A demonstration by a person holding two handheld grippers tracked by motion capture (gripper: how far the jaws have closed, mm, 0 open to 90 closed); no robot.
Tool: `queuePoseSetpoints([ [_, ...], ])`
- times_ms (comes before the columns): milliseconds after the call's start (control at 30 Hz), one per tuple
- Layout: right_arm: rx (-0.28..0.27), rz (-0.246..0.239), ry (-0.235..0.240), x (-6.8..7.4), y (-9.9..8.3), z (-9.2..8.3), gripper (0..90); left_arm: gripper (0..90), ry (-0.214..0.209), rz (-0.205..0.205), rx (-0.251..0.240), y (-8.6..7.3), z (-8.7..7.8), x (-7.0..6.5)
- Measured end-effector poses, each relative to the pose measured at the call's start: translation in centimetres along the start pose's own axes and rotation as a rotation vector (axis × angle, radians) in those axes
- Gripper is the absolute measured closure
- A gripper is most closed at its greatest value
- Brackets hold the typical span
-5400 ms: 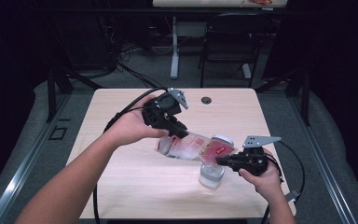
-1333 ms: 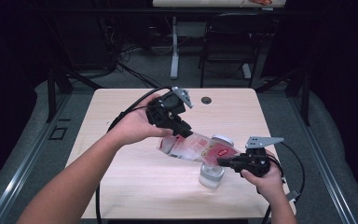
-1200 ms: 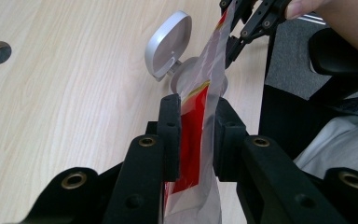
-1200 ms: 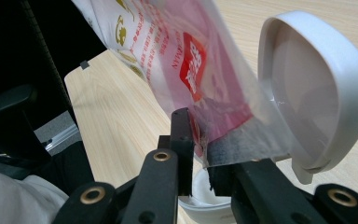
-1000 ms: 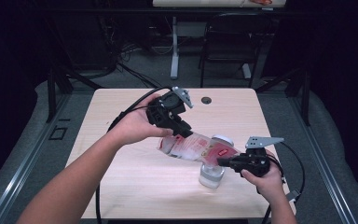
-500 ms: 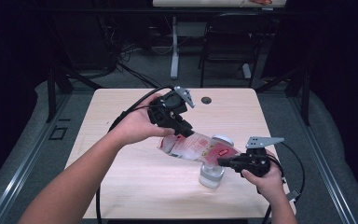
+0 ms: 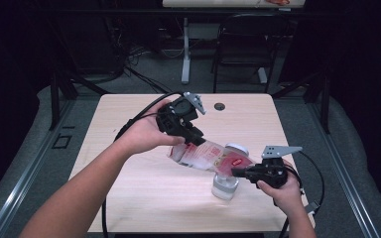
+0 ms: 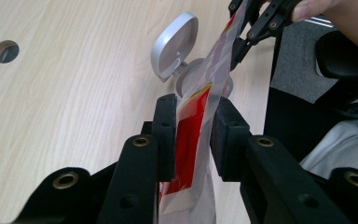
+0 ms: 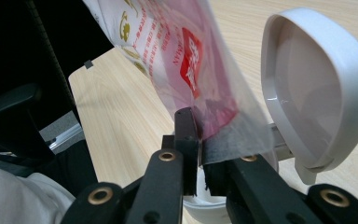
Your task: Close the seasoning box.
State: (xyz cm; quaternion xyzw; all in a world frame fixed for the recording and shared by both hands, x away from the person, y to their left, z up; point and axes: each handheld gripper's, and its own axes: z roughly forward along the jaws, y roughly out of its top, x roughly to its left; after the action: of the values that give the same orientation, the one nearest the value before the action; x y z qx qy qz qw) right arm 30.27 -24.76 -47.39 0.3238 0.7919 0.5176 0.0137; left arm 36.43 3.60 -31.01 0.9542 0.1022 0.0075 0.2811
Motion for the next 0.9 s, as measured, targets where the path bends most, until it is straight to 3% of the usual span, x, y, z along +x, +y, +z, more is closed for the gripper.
queuePoseSetpoints([
  [433, -0.007, 0.001, 0.015, -0.21, -0.14, 0.0, 89.6, 72.4, 0.001, -0.002, -0.016, -0.11, 0.03, -0.07],
  [900, -0.006, 0.014, 0.013, -0.4, -0.26, -0.01, 89.9, 63.5, -0.011, 0.009, -0.031, -0.26, 0.0, -0.21],
])
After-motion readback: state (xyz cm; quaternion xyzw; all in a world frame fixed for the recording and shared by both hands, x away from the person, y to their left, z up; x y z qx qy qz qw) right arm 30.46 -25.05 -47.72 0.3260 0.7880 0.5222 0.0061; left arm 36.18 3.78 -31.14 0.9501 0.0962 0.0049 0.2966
